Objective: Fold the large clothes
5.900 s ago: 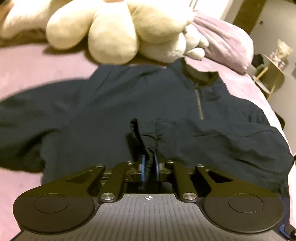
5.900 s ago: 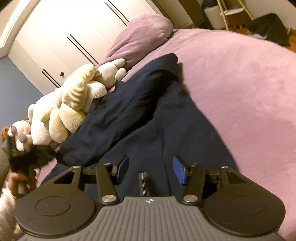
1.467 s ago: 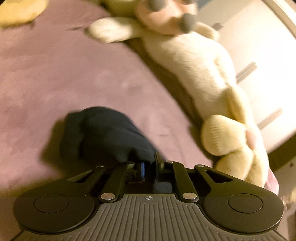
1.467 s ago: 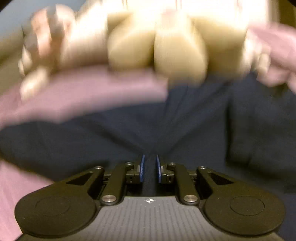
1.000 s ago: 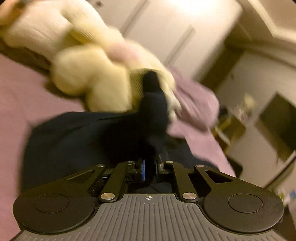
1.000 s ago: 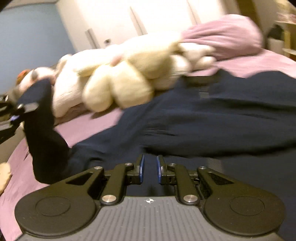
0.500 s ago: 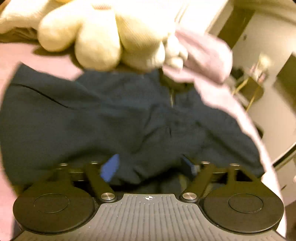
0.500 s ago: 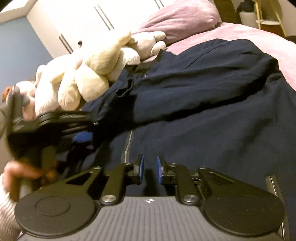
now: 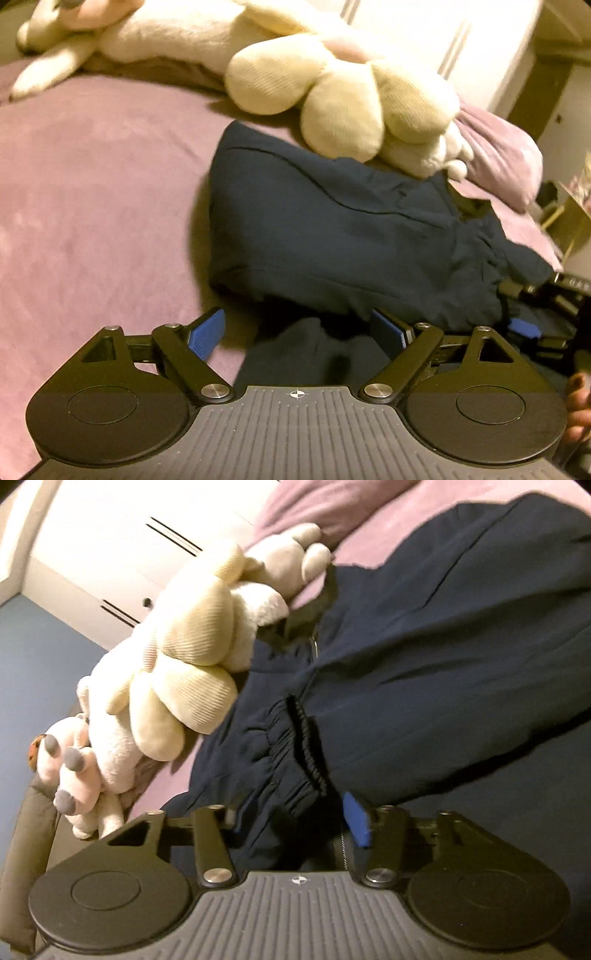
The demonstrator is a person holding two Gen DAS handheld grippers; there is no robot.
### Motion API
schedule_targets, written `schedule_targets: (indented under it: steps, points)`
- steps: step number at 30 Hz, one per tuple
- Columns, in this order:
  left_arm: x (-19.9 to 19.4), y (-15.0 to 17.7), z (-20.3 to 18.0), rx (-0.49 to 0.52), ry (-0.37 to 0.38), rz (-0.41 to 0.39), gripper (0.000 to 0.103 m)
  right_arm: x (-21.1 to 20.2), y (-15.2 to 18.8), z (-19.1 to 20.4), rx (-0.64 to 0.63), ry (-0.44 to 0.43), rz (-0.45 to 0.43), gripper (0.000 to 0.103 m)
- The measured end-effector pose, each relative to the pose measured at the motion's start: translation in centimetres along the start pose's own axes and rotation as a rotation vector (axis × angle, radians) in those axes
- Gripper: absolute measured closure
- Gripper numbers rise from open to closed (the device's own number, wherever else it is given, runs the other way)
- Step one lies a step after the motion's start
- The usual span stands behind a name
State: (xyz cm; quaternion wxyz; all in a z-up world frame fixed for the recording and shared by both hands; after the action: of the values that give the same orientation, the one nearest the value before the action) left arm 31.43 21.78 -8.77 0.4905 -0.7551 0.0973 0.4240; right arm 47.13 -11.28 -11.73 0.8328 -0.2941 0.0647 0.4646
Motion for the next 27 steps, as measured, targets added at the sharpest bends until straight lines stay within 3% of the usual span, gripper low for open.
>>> schedule_targets:
  steps: [3,5,7,9,13,16,18,21,24,27]
  points:
    - [1.2,0.0,0.5,-0.018,-0.026,0.022,0.015,1.7,-0.3,-0.2,0.006,0.01,0.027,0.064]
    - [1.8,0.1,0.6,-0.014,-0.037,0.029,0.018,2.2,-0.4,-0.3,0.013,-0.001,0.028,0.08]
    - [2.1,0.1,0.3,-0.004,-0.049,0.027,0.021,2.1,-0.4,0.2,0.006,-0.025,0.039,0.089]
    - [2.0,0.1,0.1,0.004,-0.062,0.016,0.024,1.3,-0.6,2.1,-0.064,-0.036,0.019,0.091]
    - [2.2,-0.4,-0.8,-0.01,-0.08,0.014,0.025,-3.5,-2.5,6.9,-0.131,-0.212,-0.119,0.092]
    - [2.6,-0.7,-1.9,-0.015,-0.076,0.002,0.031,-7.4,-4.3,8.4,-0.182,-0.24,-0.235,0.092]
    - [2.9,-0.7,-2.7,-0.01,-0.074,0.003,0.033,-9.5,-5.4,7.9,-0.197,-0.213,-0.297,0.093]
    - [3.5,-0.9,-3.9,0.011,-0.077,0.012,0.033,-11.5,-6.4,5.8,-0.247,-0.072,-0.358,0.092]
    - [4.2,-0.8,-4.9,0.043,-0.079,0.03,0.033,-11.6,-7.1,2.5,-0.286,0.103,-0.367,0.092]
    - [4.7,-0.5,-5.4,0.061,-0.09,0.048,0.033,-10.5,-7.6,-1.6,-0.262,0.248,-0.312,0.092]
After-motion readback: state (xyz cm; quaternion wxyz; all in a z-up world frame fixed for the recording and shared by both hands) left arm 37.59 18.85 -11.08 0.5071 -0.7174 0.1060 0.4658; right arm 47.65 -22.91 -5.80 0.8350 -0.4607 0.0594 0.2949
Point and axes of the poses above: each gripper's, at about its wrist camera, not at the fingertips, and x roughly the way its jaws point, z to its left, y to its underside, the point moved 3 cm from there along x, roughly the way its jaws point, and after that the axes turned 12 degrees about -y, right-handed, at the moved point
